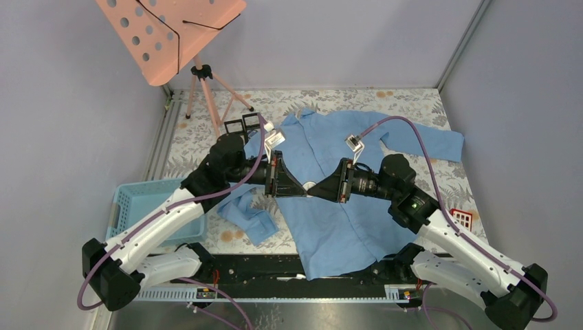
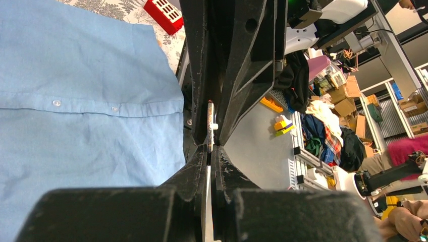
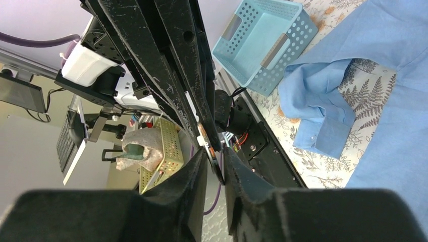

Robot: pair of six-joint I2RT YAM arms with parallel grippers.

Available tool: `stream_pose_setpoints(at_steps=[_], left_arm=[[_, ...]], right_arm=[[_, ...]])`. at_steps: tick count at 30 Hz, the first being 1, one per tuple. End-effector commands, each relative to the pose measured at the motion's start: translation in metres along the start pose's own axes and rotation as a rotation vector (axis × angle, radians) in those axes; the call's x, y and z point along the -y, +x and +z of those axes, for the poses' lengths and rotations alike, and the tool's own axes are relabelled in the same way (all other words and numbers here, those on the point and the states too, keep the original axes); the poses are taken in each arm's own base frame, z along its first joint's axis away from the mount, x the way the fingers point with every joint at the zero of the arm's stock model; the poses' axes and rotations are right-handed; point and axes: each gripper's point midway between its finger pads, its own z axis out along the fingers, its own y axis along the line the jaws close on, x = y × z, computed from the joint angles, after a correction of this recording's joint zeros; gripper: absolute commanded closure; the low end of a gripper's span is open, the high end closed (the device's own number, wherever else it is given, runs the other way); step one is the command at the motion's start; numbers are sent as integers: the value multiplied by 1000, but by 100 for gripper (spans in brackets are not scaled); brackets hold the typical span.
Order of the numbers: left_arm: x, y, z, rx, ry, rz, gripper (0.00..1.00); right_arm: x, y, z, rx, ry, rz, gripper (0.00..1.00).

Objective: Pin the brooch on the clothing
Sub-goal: Adjust the brooch.

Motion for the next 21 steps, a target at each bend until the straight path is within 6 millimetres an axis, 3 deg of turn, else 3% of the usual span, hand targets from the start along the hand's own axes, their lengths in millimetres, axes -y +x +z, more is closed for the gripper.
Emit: stream_pose_setpoints(at_steps=[1, 4, 6, 8, 10, 16, 21], left_arm=[[15, -15, 2, 41, 31, 108, 100], [6, -19, -1, 62, -40, 121, 100], [-4, -21, -4, 74, -100, 116, 100], [-16, -25, -7, 88, -165, 104, 100], [-29, -28, -10, 99, -228, 83, 100], [-65, -37, -26, 147, -426, 49, 100], [-116, -43, -71, 200, -820, 40, 100]], right_arm=[[-16, -6, 2, 25, -47, -32, 71], [-17, -11, -3, 70, -36, -43, 62], [-19, -16, -9, 107, -25, -63, 47], [-21, -21, -17, 145, -6, -87, 25], [-18, -25, -23, 176, 33, -103, 17], [8, -28, -39, 223, 203, -114, 11], [35, -27, -46, 214, 353, -109, 11]])
